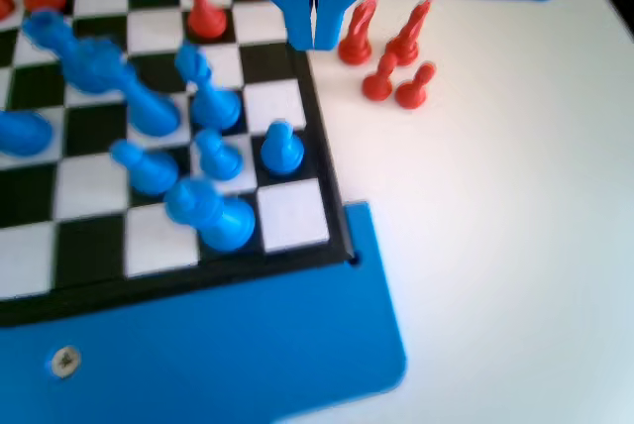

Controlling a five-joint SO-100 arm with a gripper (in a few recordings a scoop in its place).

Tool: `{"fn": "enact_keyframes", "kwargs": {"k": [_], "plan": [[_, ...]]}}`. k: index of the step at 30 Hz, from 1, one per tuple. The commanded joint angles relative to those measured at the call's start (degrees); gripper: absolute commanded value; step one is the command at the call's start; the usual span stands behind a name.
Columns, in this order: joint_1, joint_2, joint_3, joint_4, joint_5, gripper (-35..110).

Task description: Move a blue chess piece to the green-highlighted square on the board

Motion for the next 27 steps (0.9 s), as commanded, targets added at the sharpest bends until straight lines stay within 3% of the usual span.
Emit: {"fn": "enact_keyframes", "kwargs": {"k": [1,27], "plan": [[1.32,0.62,0.53,-1.14,-1.14,7],[-0.26,0.44,3.96,-2.72,-2.37,10]]}}
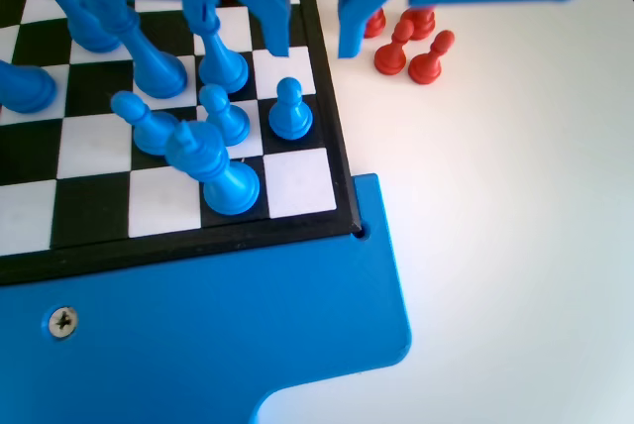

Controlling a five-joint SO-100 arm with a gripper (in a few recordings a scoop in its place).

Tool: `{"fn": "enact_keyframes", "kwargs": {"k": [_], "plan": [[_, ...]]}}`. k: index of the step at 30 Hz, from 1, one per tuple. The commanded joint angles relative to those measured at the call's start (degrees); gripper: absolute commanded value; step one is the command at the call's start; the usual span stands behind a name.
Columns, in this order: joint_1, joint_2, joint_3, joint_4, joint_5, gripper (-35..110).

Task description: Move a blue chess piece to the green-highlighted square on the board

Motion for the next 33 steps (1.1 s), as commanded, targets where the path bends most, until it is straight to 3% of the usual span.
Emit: {"fn": "enact_keyframes", "kwargs": {"k": [1,33], "plan": [[-0.26,1.58,0.70,0.35,-0.26,10],[0.26,-3.78,6.42,-10.55,-3.16,10]]}}
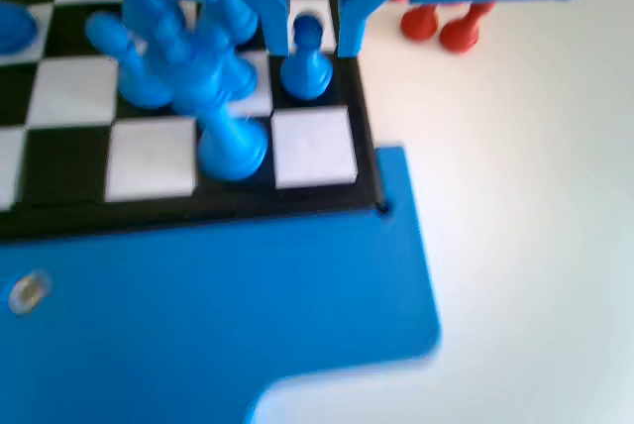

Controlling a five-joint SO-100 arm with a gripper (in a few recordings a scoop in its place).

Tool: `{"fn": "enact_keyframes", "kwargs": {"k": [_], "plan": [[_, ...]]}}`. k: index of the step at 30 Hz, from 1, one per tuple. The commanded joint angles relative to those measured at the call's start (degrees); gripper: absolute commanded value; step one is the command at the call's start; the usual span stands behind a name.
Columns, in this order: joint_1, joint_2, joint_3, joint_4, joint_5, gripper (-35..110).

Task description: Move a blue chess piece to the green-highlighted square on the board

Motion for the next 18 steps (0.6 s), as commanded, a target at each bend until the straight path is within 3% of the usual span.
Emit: {"fn": "enact_keyframes", "kwargs": {"k": [1,18], "plan": [[0.97,0.44,0.88,-1.85,-1.41,10],[0.26,-0.18,1.76,-3.69,-1.32,1]]}}
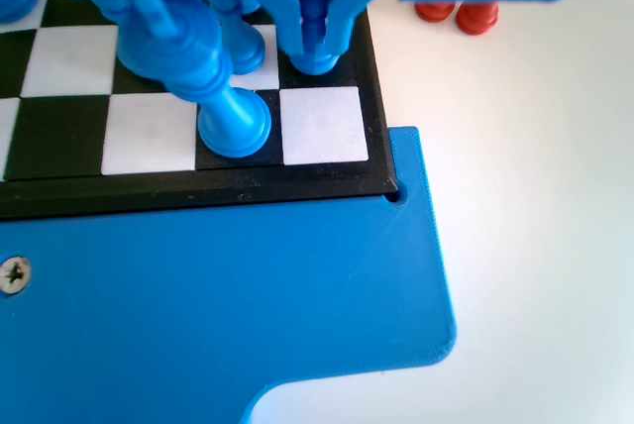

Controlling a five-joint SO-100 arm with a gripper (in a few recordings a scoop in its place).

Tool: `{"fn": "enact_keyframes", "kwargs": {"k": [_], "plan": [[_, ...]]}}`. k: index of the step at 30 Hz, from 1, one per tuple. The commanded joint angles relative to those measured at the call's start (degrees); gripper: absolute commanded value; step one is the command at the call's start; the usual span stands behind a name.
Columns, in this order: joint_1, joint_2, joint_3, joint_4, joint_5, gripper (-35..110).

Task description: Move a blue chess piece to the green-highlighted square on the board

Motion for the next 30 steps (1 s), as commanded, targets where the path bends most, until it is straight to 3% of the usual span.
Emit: {"fn": "enact_keyframes", "kwargs": {"k": [1,19,30], "plan": [[0.70,1.32,-0.26,0.00,-0.18,1],[1.23,2.11,-13.54,13.27,0.97,1],[-4.31,-1.67,-23.12,15.64,9.40,1]]}}
